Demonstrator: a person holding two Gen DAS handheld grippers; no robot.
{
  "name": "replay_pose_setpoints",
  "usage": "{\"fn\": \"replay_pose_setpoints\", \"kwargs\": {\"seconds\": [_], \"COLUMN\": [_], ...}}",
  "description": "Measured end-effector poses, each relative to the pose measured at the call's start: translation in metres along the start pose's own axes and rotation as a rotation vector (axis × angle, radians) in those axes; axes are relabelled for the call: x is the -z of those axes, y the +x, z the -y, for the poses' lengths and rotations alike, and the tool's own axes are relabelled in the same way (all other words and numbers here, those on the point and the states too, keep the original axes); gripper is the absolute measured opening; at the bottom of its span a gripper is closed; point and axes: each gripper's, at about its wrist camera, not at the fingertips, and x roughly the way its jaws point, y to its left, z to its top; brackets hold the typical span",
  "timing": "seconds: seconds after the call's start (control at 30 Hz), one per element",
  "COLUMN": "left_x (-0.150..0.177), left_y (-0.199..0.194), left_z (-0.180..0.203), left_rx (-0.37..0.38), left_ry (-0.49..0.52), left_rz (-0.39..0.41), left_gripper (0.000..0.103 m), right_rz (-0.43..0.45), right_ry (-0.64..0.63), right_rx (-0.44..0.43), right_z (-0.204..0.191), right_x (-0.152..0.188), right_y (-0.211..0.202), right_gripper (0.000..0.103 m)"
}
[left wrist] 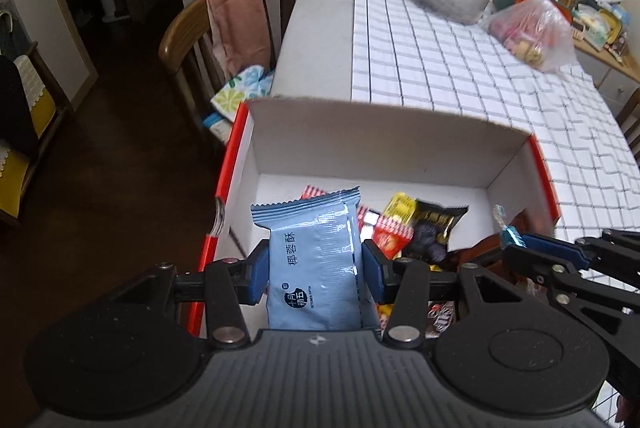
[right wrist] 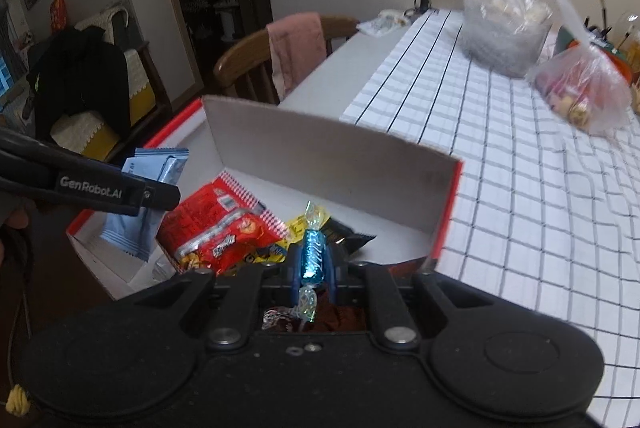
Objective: Organize snacks
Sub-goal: 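Carry the biscuit packet and blue candy into the box and release both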
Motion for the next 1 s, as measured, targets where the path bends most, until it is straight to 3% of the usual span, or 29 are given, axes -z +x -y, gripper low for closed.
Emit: {"fn": "replay_pose_setpoints", "kwargs": {"seconds": [0.4,0.83,1.0], "left_x": [0.019,0.029,0.032], "left_y": [0.023,0.029,0.024], "left_z": [0.007,0.011,0.011], "left_rx": [-0.001,-0.008,-0.005], "left_ry": [0.056,0.084,0.076], "left_rz": [-0.053,-0.059,-0.045], "left_gripper": [0.047,0.048,0.057], "right_rz": [-0.105,-0.12,-0.112], "right_ry": [-0.028,-0.01,0.001], "right_rx": [-0.007,-0.013,-0.02], "right_z": [-0.016,-0.014,-0.012], "right_x": [0.014,0.018,0.018], "right_y": [0.032,0.028,0.022], "right_gripper": [0.012,0.023,0.028]}}
